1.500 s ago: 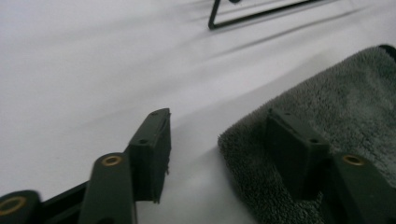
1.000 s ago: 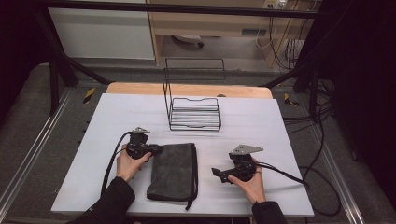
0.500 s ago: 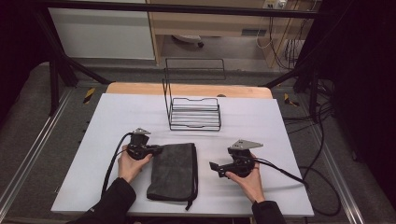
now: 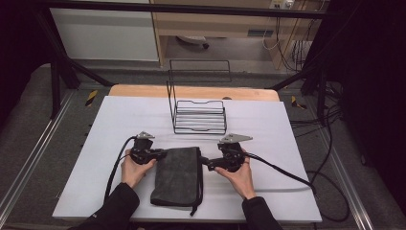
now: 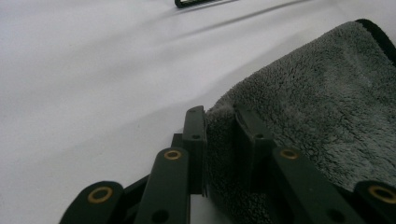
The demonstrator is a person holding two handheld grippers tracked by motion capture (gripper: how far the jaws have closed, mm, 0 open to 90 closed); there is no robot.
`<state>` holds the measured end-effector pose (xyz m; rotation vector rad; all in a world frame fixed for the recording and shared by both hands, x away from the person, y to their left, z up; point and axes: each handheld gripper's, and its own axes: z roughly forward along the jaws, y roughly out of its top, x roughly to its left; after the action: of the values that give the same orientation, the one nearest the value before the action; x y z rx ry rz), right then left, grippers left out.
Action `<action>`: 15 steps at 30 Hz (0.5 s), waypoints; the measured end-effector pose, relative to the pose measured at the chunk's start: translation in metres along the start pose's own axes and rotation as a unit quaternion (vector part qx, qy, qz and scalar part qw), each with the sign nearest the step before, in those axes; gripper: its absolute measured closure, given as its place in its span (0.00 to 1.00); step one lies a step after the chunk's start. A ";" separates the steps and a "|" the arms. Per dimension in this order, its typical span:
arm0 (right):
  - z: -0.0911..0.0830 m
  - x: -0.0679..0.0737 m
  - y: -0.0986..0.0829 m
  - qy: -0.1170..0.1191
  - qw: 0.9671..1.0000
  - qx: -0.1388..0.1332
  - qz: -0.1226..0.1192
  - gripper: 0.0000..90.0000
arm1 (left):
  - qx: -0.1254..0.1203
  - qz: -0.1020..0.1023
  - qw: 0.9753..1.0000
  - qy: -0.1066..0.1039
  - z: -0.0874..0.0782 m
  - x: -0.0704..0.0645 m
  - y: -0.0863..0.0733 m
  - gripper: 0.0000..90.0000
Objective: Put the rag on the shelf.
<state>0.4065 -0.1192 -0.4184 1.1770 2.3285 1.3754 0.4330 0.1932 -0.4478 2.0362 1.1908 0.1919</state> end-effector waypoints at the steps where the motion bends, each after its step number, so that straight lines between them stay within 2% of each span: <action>1: 0.004 0.001 0.003 0.002 1.000 0.001 0.002 0.11 | 0.000 0.000 1.000 0.000 0.000 0.000 0.000 0.84; 5: 0.020 0.003 0.013 0.002 1.000 0.011 -0.002 0.17 | 0.000 0.002 1.000 0.000 0.000 0.000 0.000 0.84; 9: 0.036 0.004 0.018 -0.004 1.000 0.023 0.003 0.24 | -0.001 0.004 1.000 -0.001 0.000 0.000 0.000 0.84; 12: 0.051 0.001 0.018 -0.005 0.999 0.034 0.000 0.36 | -0.002 0.004 1.000 -0.002 0.000 0.000 0.000 0.84; 15: 0.056 -0.001 0.016 -0.009 0.999 0.044 0.002 0.41 | -0.002 0.005 1.000 -0.002 0.000 0.000 0.000 0.84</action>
<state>0.4450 -0.0792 -0.4365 1.2123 2.3987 1.2702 0.4329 0.1934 -0.4483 2.0384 1.1770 0.1951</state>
